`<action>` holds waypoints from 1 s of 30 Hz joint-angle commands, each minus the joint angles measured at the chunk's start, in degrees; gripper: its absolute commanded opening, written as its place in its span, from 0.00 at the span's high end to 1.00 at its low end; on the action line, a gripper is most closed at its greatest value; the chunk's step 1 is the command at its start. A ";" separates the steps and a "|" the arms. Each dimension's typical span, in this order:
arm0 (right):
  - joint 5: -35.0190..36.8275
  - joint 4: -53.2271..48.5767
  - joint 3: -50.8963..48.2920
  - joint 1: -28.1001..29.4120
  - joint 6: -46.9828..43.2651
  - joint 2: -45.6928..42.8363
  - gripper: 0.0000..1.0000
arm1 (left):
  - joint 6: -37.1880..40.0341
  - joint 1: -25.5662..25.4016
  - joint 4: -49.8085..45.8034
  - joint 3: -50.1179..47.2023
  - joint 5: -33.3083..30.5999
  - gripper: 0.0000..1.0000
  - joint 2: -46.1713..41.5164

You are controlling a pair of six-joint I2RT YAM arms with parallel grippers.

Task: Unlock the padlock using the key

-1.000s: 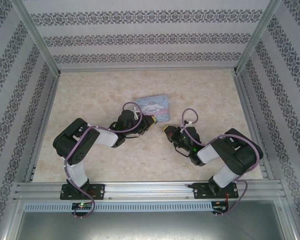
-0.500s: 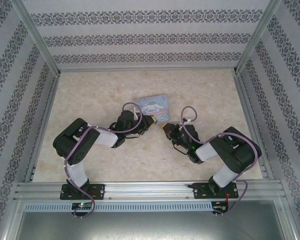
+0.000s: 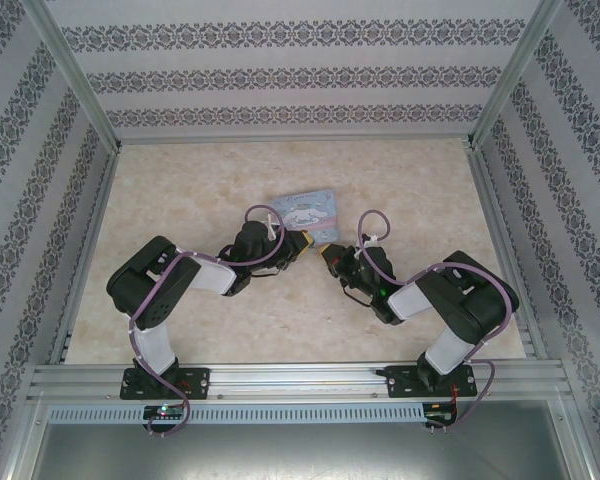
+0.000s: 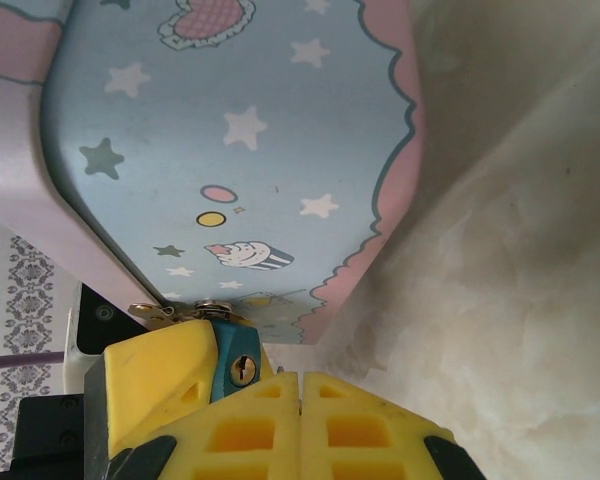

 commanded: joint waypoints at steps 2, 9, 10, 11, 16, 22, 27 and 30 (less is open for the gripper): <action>0.85 1.17 0.97 0.37 -0.45 0.00 1.00 | -0.51 0.71 5.54 -0.16 0.26 1.00 0.85; 1.09 -1.05 0.41 -0.15 -1.39 -1.98 1.00 | -0.59 0.71 5.75 -0.23 0.31 1.00 1.00; 1.06 -1.28 0.45 -0.16 -1.41 -2.16 1.00 | -0.57 0.71 5.71 -0.17 0.31 1.00 0.99; 1.01 -1.55 0.69 -0.24 -1.54 -2.36 1.00 | -0.58 0.71 5.72 -0.15 0.29 1.00 1.08; 0.60 -2.62 1.04 -0.25 -1.85 -2.69 1.00 | -0.64 0.71 5.89 -0.05 0.23 1.00 1.18; 0.16 -2.93 3.41 -0.25 -1.86 -2.53 1.00 | -0.69 0.64 6.06 -0.26 0.27 1.00 1.27; 0.03 -3.31 3.68 -0.16 -1.98 -2.99 1.00 | -0.68 0.62 6.09 -0.26 0.23 1.00 1.35; -0.01 -3.70 3.52 -0.16 -2.20 -3.34 1.00 | -0.42 0.61 5.92 -0.28 0.20 1.00 1.36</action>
